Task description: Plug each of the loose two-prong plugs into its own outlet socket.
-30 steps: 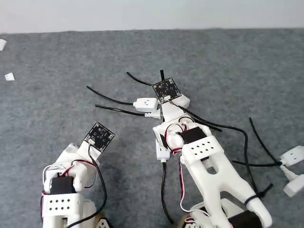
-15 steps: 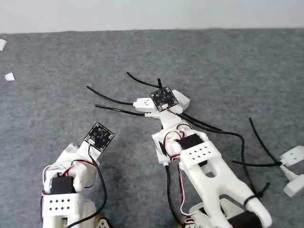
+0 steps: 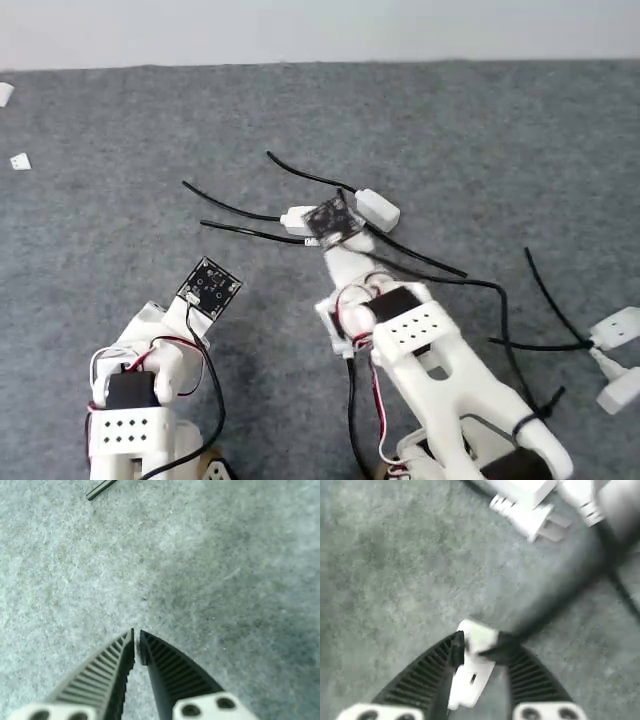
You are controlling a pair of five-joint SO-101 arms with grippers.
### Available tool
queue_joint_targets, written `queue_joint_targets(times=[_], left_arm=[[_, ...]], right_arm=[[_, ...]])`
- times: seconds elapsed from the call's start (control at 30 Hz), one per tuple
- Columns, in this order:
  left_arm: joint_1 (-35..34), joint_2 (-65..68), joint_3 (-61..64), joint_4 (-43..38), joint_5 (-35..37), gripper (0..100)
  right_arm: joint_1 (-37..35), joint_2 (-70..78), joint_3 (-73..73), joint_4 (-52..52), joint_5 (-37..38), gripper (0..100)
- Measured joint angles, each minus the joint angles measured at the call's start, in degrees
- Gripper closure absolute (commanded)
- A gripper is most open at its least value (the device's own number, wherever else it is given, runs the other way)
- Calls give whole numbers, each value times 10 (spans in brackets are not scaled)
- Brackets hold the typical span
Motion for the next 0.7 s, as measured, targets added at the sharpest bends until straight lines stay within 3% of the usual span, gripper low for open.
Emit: queue_joint_targets(times=[0.2, 0.37, 0.6, 0.7], left_arm=[[0, -1, 0, 0, 0, 988], [1, -1, 0, 0, 0, 988], [0, -1, 0, 0, 0, 988], [0, -1, 0, 0, 0, 988]], right_arm=[[-44, 4, -1, 32, -69, 732], [-57, 45, -4, 34, -85, 736], [-54, 154, -94, 66, -86, 993], [-52, 176, -121, 84, -71, 992]])
